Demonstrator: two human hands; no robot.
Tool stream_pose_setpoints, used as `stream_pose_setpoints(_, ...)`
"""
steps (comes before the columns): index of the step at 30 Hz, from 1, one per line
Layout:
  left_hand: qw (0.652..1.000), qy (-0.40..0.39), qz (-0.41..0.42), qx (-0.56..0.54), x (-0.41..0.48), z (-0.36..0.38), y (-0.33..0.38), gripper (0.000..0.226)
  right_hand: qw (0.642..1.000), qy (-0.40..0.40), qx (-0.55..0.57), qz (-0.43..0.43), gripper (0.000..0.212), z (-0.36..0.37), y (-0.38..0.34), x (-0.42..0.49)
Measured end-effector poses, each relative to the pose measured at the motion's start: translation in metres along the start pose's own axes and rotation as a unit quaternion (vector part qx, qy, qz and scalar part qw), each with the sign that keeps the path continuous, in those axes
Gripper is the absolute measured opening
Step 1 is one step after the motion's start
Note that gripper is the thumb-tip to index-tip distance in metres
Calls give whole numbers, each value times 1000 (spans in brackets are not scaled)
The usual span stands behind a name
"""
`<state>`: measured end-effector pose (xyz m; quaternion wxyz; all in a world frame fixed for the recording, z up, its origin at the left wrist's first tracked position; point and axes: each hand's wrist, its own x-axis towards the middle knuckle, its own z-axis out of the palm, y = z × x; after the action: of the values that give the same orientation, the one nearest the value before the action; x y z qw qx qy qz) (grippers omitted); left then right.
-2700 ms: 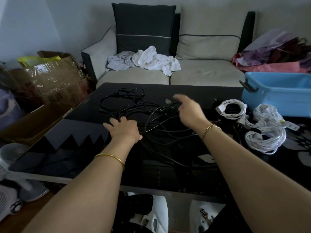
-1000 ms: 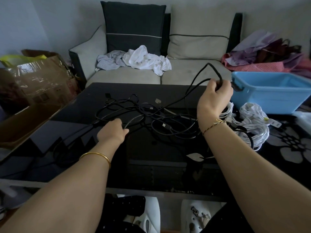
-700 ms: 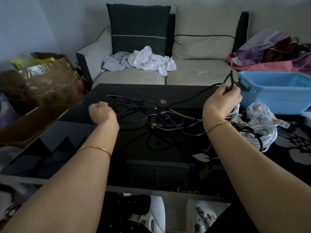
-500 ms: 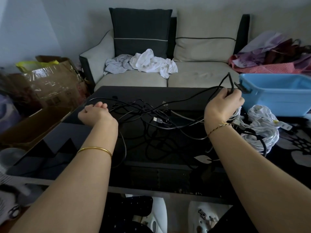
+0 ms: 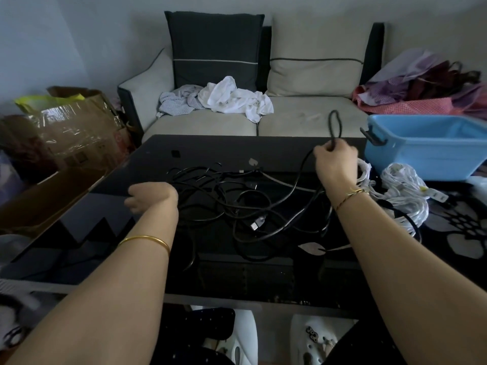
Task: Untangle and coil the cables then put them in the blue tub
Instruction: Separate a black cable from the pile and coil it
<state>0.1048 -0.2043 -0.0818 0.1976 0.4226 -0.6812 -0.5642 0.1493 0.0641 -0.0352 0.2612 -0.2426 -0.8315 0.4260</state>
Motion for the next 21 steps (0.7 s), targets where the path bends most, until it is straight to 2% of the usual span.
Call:
stream_pose_setpoints(1,984,44,111,135,-4,-2,-4,50,999,-37,-28,-20,23,3,1,-2)
stream_pose_setpoints(2,938,59,263,217,-10,-4,-7,53,995,-69,-58,-37,20,5,1,-4)
stream_pose_setpoints(3,878,48,405,253,-9,-1,-8,52,990,-95,-89,-56,19,7,2,-6)
stream_pose_setpoints(4,820,1,505,269,-12,4,-6,51,984,-112,-121,-74,18,8,3,-8)
stream_pose_setpoints(5,780,-82,550,286,-14,11,-5,50,976,-120,-154,-91,18,10,3,-9)
stream_pose_setpoints(6,752,-179,554,311,-20,16,-7,49,969,-116,-190,-107,20,12,4,-11)
stream_pose_setpoints(8,695,-330,477,425,-40,21,-12,45,953,-59,-264,-135,33,14,2,-16)
stream_pose_setpoints(10,651,-365,415,521,-49,26,-18,45,926,25,-320,-198,46,15,-1,-23)
stream_pose_setpoints(12,643,-327,427,545,-51,25,-19,51,897,42,-320,-302,42,18,-10,-33)
stream_pose_setpoints(13,649,-305,437,542,-50,24,-18,54,888,2,-300,-350,37,20,-14,-38)
stream_pose_setpoints(14,659,-290,437,540,-48,23,-18,58,884,-69,-267,-378,30,24,-17,-45)
stream_pose_setpoints(16,683,-286,401,539,-43,20,-18,59,866,-256,-237,-359,21,34,-17,-61)
stream_pose_setpoints(17,689,-291,384,541,-40,19,-20,57,844,-334,-252,-335,29,39,-15,-69)
stream_pose_setpoints(18,692,-297,376,540,-37,17,-22,53,815,-378,-293,-327,40,45,-11,-75)
stream_pose_setpoints(20,696,-308,379,527,-33,15,-25,47,767,-375,-380,-356,54,54,-2,-82)
stream_pose_setpoints(21,698,-311,381,521,-31,14,-27,49,757,-356,-400,-375,54,58,1,-84)
